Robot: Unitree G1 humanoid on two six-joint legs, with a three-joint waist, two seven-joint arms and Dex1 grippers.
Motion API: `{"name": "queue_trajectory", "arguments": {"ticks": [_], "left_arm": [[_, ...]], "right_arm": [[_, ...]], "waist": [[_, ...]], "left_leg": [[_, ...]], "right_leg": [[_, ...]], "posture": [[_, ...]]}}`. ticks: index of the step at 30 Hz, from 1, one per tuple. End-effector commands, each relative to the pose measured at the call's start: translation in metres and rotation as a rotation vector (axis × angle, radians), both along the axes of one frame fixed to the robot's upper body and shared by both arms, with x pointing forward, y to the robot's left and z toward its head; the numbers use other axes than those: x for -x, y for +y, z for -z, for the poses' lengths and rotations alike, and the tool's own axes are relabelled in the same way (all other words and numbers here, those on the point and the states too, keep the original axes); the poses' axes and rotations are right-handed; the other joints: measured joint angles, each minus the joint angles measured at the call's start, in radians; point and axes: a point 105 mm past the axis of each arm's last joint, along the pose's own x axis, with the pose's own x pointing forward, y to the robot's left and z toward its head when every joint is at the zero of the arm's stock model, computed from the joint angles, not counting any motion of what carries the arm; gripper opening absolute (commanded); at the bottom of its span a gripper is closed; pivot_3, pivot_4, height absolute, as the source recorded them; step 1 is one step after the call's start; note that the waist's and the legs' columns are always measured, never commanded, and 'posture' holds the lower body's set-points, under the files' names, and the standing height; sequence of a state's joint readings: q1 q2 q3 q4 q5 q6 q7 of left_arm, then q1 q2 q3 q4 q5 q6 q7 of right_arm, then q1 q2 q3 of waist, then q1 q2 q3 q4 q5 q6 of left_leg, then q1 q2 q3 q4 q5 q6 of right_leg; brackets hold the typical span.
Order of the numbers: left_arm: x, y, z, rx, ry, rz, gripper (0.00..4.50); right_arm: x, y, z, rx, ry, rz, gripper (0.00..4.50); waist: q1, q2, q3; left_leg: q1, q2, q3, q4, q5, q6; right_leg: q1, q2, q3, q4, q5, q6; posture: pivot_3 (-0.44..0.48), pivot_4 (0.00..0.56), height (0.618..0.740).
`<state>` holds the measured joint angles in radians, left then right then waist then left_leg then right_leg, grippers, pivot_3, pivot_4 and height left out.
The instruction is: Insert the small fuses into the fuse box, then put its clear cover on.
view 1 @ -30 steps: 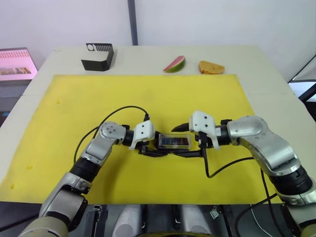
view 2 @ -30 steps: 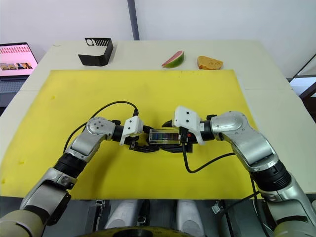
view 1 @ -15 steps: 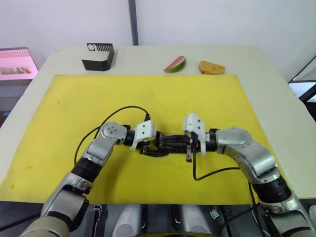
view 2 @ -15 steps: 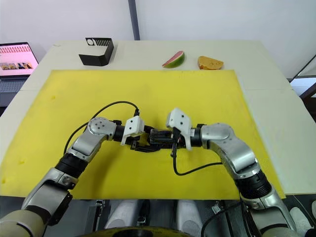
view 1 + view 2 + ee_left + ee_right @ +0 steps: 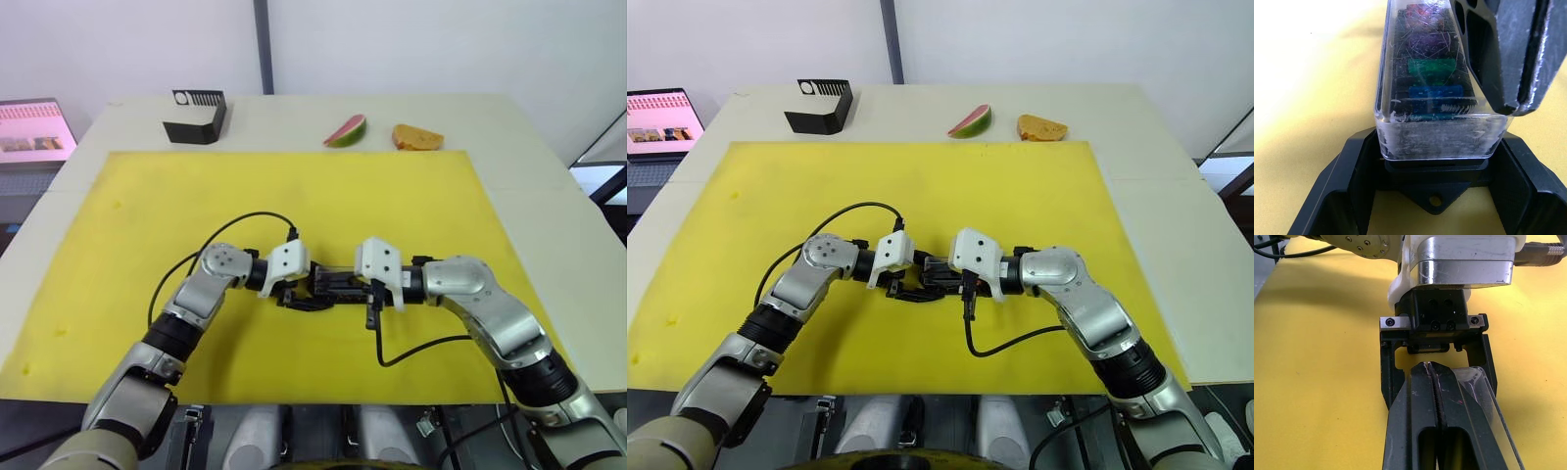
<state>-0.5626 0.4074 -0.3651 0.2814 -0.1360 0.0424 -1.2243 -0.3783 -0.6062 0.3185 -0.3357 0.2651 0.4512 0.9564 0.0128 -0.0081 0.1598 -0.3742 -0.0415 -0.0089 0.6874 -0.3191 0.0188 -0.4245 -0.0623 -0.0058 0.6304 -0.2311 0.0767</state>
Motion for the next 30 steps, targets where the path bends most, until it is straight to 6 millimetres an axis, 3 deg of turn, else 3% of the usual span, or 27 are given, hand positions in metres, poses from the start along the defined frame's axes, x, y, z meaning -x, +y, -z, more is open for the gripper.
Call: {"name": "queue_trajectory", "arguments": {"ticks": [1,7,13,16,20,26,27,30], "left_arm": [[-0.001,-0.005,-0.004,0.016,-0.021,-0.002,2.59],[-0.001,-0.006,-0.004,0.015,-0.016,-0.003,2.59],[-0.002,-0.004,-0.005,0.007,-0.021,-0.003,2.59],[-0.002,-0.003,-0.005,0.004,-0.025,-0.002,2.59],[-0.004,-0.003,-0.005,0.004,-0.028,-0.003,2.59],[-0.004,-0.004,-0.005,0.006,-0.03,-0.001,2.59],[-0.004,-0.005,-0.005,0.006,-0.031,0.0,2.59],[-0.003,-0.005,-0.005,0.007,-0.031,-0.002,2.59]], "right_arm": [[-0.003,-0.007,0.025,0.083,0.059,0.051,0.03],[0.002,-0.009,0.012,0.051,0.055,0.023,0.03],[-0.007,-0.023,-0.046,-0.095,0.027,0.06,0.03],[-0.008,-0.036,-0.057,-0.077,0.049,0.064,0.03],[-0.011,-0.044,-0.05,-0.007,0.061,0.062,1.25],[-0.015,-0.043,-0.034,0.048,0.093,0.051,4.15],[-0.016,-0.042,-0.03,0.066,0.094,0.05,4.43],[-0.016,-0.04,-0.022,0.094,0.114,0.044,4.43]], "waist": [[0.0,0.0,0.0],[0.002,0.0,0.0],[0.002,0.0,0.0],[0.003,0.0,0.0],[0.002,0.0,0.0],[0.002,0.0,0.0],[0.002,0.0,0.0],[0.002,0.0,0.0]], "left_leg": [[0.0,0.0,0.0,0.0,0.0,0.0],[0.0,0.0,0.0,0.0,0.0,0.0],[-0.001,0.0,0.0,0.0,0.0,0.0],[-0.001,0.0,0.0,0.0,0.0,0.0],[-0.001,0.0,0.0,-0.001,0.0,0.0],[-0.002,0.0,0.0,-0.002,0.0,0.0],[-0.002,0.0,0.0,-0.002,0.0,0.0],[-0.002,0.0,0.0,-0.002,0.0,0.0]], "right_leg": [[0.0,0.0,0.0,0.0,0.0,0.0],[0.0,0.0,0.0,0.0,0.0,0.0],[0.0,-0.001,0.0,-0.001,0.0,0.0],[-0.001,-0.001,0.0,-0.001,0.0,0.0],[-0.001,-0.002,0.0,-0.001,0.0,0.0],[-0.001,-0.002,0.0,-0.001,0.0,0.0],[-0.001,-0.002,0.0,-0.001,0.0,0.0],[-0.002,-0.002,0.0,-0.001,0.0,0.0]], "posture": [[0.0,0.15,0.74],[0.0,0.15,0.74],[0.0,0.15,0.74],[0.0,0.15,0.74],[0.0,0.15,0.74],[0.0,0.15,0.74],[0.0,0.15,0.74],[0.0,0.15,0.74]]}}
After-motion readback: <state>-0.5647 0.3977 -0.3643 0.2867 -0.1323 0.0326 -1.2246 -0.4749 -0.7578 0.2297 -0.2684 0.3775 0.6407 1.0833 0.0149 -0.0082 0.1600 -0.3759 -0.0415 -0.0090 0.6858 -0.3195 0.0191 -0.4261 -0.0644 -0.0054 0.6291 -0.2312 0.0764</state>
